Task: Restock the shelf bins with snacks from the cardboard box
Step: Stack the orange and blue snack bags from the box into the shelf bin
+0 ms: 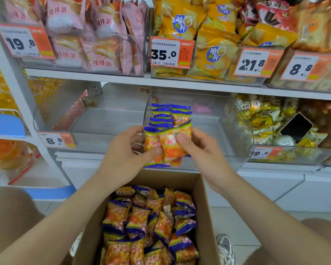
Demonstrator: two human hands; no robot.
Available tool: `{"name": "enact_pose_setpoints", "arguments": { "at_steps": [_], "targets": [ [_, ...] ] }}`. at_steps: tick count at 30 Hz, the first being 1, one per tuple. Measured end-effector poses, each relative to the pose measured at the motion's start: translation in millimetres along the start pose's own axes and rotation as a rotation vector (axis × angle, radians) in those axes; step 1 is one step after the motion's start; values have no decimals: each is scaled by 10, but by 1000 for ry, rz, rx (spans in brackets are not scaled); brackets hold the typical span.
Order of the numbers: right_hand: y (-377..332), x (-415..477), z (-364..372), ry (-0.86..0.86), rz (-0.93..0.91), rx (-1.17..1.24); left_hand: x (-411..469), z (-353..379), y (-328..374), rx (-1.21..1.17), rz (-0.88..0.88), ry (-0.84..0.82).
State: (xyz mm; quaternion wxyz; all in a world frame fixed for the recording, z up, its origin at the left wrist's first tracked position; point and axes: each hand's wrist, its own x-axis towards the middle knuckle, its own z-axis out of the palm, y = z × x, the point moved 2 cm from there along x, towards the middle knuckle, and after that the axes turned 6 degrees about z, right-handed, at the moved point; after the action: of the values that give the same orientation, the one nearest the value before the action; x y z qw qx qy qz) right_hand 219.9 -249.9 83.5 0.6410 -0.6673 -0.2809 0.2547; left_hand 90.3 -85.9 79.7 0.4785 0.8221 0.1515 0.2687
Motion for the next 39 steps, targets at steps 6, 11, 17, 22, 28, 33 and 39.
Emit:
{"name": "enact_pose_setpoints", "arguments": {
  "at_steps": [6, 11, 17, 22, 28, 33, 39],
  "targets": [
    [-135, 569, -587, 287, -42, -252, 340, -100, 136, 322, 167, 10],
    [101, 1160, -890, 424, 36, -821, 729, -98, 180, 418, 223, -59],
    [511, 1548, -757, 324, 238, -831, 862, 18, -105, 417, 70, 14],
    [657, 1772, -609, 278, 263, -812, 958, 41, -133, 442, 64, -6],
    [683, 1839, -601, 345, 170, -763, 951, 31, -118, 450, 78, -19],
    [658, 1857, -666, 202, 96, -890, 899, 27, -48, 425, 128, -30],
    [416, 1656, -650, 236, -138, -913, 875, 45, 1, 388, 175, 8]
  ]
}}
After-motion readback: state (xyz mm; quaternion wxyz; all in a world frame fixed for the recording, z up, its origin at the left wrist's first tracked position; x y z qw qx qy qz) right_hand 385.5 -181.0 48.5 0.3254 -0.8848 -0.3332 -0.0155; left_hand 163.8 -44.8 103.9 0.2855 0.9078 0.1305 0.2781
